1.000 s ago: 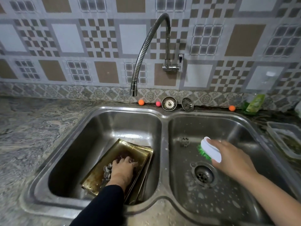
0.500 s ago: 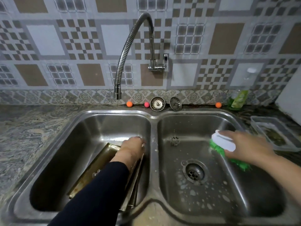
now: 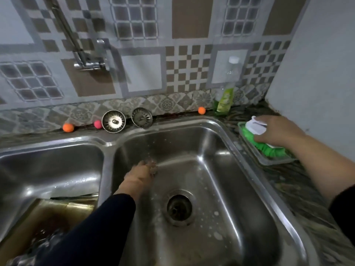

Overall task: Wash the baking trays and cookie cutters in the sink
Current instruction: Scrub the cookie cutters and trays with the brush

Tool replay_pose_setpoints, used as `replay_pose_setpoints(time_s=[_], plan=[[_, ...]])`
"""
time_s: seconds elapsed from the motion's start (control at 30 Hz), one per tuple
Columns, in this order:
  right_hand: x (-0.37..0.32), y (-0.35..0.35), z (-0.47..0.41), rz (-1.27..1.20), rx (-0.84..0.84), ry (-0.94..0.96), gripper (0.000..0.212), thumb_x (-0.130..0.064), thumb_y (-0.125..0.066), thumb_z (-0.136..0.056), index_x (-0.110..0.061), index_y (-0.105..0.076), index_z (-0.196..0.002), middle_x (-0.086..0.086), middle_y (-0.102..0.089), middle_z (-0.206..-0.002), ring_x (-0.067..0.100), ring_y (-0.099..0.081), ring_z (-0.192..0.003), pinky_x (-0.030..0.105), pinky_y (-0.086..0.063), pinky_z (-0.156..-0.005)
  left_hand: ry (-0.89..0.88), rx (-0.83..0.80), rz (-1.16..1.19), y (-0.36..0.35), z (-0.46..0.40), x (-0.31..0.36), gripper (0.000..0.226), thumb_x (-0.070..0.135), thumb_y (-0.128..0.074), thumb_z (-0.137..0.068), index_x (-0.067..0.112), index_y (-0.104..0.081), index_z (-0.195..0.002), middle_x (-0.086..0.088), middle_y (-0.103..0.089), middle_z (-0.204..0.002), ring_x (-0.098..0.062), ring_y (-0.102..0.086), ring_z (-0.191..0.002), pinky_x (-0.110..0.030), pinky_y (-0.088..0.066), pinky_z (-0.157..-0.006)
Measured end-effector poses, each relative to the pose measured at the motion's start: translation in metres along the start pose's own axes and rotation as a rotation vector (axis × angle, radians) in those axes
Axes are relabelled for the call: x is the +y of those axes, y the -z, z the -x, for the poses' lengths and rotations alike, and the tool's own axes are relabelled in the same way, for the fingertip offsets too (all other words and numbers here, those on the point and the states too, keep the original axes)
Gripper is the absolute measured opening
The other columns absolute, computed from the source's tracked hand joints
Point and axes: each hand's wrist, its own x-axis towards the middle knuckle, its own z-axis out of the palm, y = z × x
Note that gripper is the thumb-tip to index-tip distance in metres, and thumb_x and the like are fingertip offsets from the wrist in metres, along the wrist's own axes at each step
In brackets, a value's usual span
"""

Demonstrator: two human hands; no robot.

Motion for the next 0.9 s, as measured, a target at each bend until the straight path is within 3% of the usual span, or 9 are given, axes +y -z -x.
replay_pose_setpoints(time_s=[0.27, 0.5, 0.7, 0.9], plan=[[0.033, -0.039, -0.026, -0.068, 0.052, -0.051, 0.074, -0.036, -0.071, -0.079, -0.029, -0.038, -0.145, 0.004, -0.046, -0.145, 0.030, -0.047, -0.128, 0.040, -0.042, -0.101, 0.086, -0.022, -0.045, -0.042, -0.039, -0.008, 0.066, 0.045, -0.052, -0.091, 0.035, -0.021, -0.148, -0.004, -0.016, -0.154, -0.036, -0.030, -0.134, -0.044, -0.033, -0.110], [0.036, -0.051, -0.023, -0.036, 0.073, -0.042, 0.074, -0.039, -0.065, -0.084, -0.036, -0.027, -0.148, -0.003, -0.039, -0.150, 0.028, -0.044, -0.131, 0.041, -0.041, -0.099, 0.071, 0.137, -0.099, -0.047, -0.049, 0.007, 0.059, 0.042, -0.057, -0.089, 0.035, -0.030, -0.141, 0.001, -0.018, -0.146, -0.035, -0.040, -0.119, -0.044, -0.047, -0.089], [0.035, -0.050, -0.021, 0.017, 0.091, -0.051, 0.073, -0.039, -0.063, -0.086, -0.037, -0.025, -0.148, 0.001, -0.042, -0.148, 0.030, -0.044, -0.130, 0.039, -0.041, -0.096, -0.033, 0.021, -0.278, -0.050, -0.053, 0.024, 0.049, 0.034, -0.049, -0.094, 0.033, -0.033, -0.141, -0.002, -0.032, -0.143, -0.031, -0.044, -0.122, -0.044, -0.048, -0.090], [0.034, -0.052, -0.021, 0.015, 0.081, -0.069, 0.074, -0.038, -0.063, -0.086, -0.036, -0.024, -0.148, 0.008, -0.045, -0.143, 0.033, -0.047, -0.126, 0.039, -0.043, -0.091, 0.041, 0.010, -0.069, -0.057, -0.038, 0.033, 0.045, 0.024, -0.052, -0.093, 0.016, -0.040, -0.135, -0.012, -0.037, -0.133, -0.036, -0.051, -0.111, -0.042, -0.048, -0.089]])
